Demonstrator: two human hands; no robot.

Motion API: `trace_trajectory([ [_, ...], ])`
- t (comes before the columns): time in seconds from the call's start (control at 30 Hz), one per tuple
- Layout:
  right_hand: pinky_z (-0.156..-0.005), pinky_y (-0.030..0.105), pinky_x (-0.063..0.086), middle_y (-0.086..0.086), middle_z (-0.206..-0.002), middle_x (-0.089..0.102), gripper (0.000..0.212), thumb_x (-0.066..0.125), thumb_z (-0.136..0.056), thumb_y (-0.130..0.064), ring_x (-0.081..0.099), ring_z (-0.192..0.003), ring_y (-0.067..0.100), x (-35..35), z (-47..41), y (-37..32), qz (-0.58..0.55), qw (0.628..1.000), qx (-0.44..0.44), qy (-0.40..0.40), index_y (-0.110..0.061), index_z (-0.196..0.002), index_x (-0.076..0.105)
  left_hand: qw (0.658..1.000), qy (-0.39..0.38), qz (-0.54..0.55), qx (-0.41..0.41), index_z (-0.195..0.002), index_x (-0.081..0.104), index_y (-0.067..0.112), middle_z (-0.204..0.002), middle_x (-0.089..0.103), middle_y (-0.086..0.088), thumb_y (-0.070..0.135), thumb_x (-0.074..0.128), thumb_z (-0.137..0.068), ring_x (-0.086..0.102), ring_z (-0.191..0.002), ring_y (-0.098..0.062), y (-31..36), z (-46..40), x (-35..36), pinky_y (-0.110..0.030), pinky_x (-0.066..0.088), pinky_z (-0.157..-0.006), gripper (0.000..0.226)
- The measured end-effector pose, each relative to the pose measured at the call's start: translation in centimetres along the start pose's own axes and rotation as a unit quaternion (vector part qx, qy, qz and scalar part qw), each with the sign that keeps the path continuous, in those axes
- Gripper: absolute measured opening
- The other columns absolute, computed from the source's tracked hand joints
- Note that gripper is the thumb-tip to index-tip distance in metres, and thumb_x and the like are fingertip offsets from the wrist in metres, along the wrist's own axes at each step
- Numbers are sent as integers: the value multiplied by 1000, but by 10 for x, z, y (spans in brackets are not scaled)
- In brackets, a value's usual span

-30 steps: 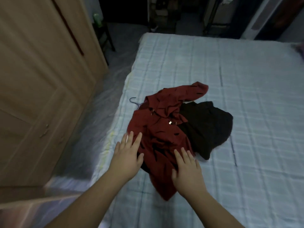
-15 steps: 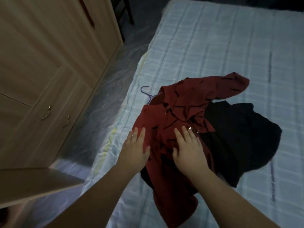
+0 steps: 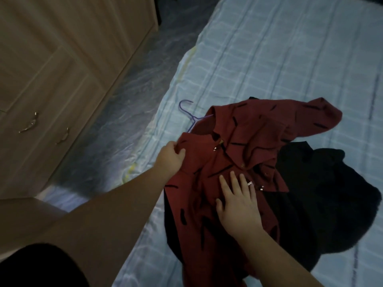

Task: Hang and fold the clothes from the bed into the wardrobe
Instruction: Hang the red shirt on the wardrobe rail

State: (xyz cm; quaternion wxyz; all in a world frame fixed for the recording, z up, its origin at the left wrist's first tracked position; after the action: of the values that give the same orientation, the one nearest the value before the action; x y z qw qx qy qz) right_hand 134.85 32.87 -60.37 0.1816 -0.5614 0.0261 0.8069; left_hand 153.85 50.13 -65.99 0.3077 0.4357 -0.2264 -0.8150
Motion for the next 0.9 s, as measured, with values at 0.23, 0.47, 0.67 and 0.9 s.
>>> trace_trajectory([
  [0.23, -122, 52, 13, 9, -161, 28, 70, 47, -87, -36, 19, -150, 31, -10, 3, -8, -38, 999, 16, 15, -24, -154, 32, 992, -56, 112, 24, -105, 69, 8, -98, 73, -13, 28, 59, -98, 67, -86, -21, 32, 29, -16, -32, 52, -78, 23],
  [0.47, -119, 47, 22, 6, -163, 24, 70, 52, -89, -33, 17, -151, 26, -86, 37, -42, -119, 987, -21, 103, -24, -154, 28, 984, 29, 118, 129, -93, 60, 23, -67, 61, -1, 16, 63, -94, 52, -57, -12, 68, 110, -61, -33, 45, -64, 7],
  [0.67, -121, 41, 22, 8, -161, 28, 66, 53, -88, -29, 21, -149, 27, -148, 112, -55, -225, 959, -45, 165, -18, -151, 35, 957, 121, 138, 223, -95, 65, 15, -82, 68, 5, 3, 64, -91, 60, -72, 7, 109, 230, -131, -10, 44, -71, 13],
  [0.9, -121, 38, 22, 12, -155, 36, 63, 60, -86, -10, 29, -145, 27, -260, 185, -74, -315, 895, -154, 278, -11, -147, 42, 917, 243, 73, 307, -88, 60, 41, -87, 63, 34, 2, 69, -87, 57, -82, 15, 133, 385, -243, -10, 43, -79, 40],
])
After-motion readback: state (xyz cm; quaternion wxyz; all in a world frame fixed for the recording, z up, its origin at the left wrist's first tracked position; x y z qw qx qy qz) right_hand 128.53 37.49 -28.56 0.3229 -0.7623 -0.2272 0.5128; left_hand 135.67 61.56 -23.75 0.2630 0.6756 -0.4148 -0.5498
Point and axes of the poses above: each hand's wrist, its own z-axis away from the middle knuckle, its own x-axis out of the palm, y = z × x, the point moved 8 cm from there along -z, towards the middle knuckle
